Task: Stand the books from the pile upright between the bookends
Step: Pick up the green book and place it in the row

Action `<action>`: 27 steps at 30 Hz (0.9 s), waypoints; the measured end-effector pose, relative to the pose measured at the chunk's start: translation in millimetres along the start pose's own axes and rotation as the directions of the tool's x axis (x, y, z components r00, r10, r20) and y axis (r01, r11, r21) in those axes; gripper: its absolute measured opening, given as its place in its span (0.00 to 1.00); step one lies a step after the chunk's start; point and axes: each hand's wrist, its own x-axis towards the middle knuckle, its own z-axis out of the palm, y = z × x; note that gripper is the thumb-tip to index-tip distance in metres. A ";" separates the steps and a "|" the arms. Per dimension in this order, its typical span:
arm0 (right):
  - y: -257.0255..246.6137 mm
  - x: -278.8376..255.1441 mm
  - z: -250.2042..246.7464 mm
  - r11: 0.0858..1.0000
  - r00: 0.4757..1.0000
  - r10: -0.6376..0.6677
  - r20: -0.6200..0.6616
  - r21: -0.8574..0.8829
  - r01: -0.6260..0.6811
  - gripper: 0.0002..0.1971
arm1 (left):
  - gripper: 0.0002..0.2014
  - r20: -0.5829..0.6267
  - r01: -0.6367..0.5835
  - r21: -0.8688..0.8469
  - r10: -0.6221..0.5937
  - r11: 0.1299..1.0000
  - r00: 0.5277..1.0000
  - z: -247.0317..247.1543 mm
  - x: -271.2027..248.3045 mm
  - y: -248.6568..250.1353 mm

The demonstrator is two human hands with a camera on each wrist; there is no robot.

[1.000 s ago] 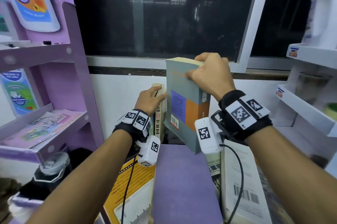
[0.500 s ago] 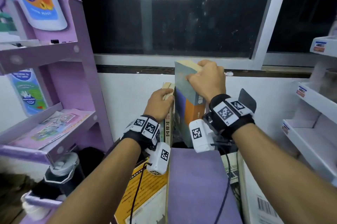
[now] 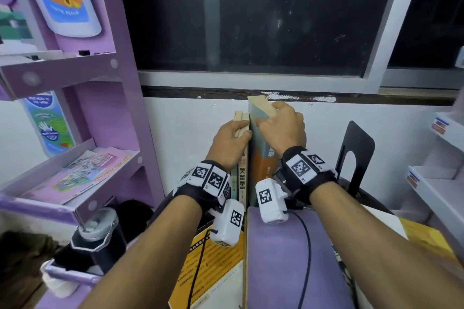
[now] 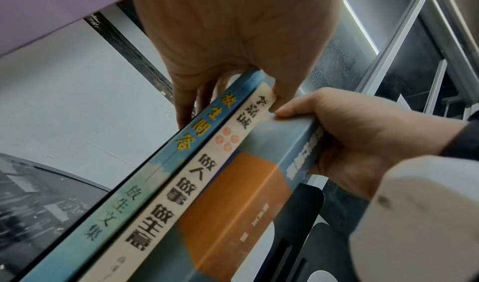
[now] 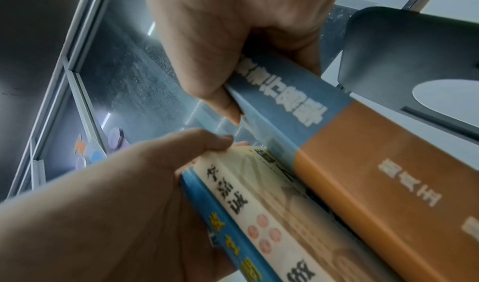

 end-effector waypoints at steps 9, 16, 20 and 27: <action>9.0 -0.9 14.1 0.997 0.997 -0.044 0.067 -0.063 0.049 0.25 | 0.17 0.017 -0.029 -0.013 0.029 1.000 0.999 -2.0 2.8 -8.8; 12.1 10.9 15.7 0.997 0.969 -0.073 0.235 -0.019 0.080 0.34 | 0.19 0.078 0.020 -0.093 -0.013 0.996 0.997 -10.0 2.2 -15.1; 12.4 10.8 6.1 0.991 0.914 -0.115 0.388 -0.013 0.130 0.28 | 0.26 0.186 0.022 -0.140 0.004 0.990 0.983 -19.0 -3.2 -19.6; 18.2 6.2 -10.3 0.996 0.773 -0.072 0.630 0.007 0.086 0.44 | 0.24 0.202 -0.021 -0.101 0.041 0.995 0.979 -25.5 -11.2 -19.1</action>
